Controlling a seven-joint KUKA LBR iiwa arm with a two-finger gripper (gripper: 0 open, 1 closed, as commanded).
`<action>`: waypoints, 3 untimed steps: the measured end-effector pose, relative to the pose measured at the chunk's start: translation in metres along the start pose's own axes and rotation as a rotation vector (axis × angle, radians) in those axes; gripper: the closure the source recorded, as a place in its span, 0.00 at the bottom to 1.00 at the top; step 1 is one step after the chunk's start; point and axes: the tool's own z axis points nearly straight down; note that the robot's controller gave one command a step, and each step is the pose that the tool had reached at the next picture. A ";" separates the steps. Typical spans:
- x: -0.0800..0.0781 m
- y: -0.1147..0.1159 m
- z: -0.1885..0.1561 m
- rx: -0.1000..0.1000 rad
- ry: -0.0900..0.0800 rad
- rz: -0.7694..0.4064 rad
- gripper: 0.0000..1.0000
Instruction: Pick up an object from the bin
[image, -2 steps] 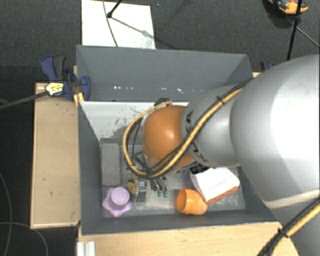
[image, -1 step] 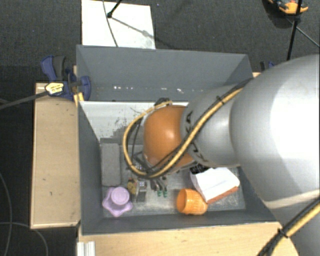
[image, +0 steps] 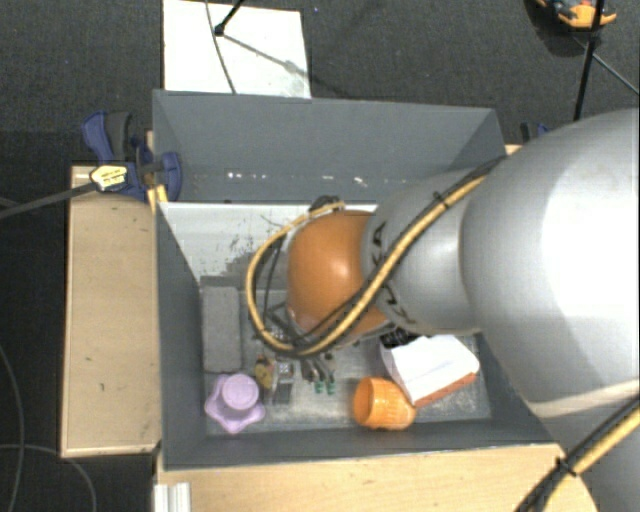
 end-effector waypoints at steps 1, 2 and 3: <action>0.003 0.000 -0.007 0.003 0.007 -0.001 1.00; -0.003 -0.013 -0.030 0.000 -0.005 -0.050 1.00; 0.012 -0.007 -0.152 0.002 0.001 -0.017 1.00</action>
Offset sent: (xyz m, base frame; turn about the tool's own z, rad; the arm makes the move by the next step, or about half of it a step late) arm 0.0033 -0.0381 -0.0072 -0.0743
